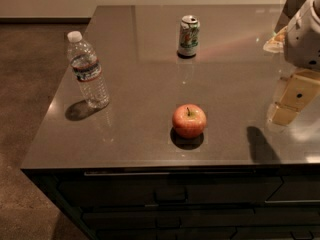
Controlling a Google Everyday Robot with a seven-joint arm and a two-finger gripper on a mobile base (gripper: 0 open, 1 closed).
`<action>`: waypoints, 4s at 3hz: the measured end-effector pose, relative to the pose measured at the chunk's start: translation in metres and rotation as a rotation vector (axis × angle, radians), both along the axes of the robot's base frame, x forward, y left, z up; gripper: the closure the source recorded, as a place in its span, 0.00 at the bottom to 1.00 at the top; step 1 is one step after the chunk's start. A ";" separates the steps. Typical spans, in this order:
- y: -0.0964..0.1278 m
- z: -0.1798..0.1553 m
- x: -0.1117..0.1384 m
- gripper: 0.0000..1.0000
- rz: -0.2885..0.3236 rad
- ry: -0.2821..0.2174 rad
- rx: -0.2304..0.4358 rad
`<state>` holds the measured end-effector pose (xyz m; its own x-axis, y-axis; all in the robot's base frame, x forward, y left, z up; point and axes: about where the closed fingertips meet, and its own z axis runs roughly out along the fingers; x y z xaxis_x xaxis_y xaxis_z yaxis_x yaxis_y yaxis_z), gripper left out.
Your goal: Move apple near water bottle
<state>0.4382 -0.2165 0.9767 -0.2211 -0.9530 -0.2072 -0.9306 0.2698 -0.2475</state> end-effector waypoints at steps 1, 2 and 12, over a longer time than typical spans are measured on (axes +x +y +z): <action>0.000 0.000 0.000 0.00 0.000 0.000 0.000; 0.008 -0.007 0.006 0.00 0.017 -0.004 0.035; 0.147 -0.111 0.039 0.64 0.271 0.142 0.279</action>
Offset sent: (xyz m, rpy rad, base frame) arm 0.0151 0.0172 -0.0218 0.0843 0.0137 0.0408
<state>0.4769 -0.0699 0.8654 -0.0147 -0.8924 -0.4511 -0.9968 0.0487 -0.0640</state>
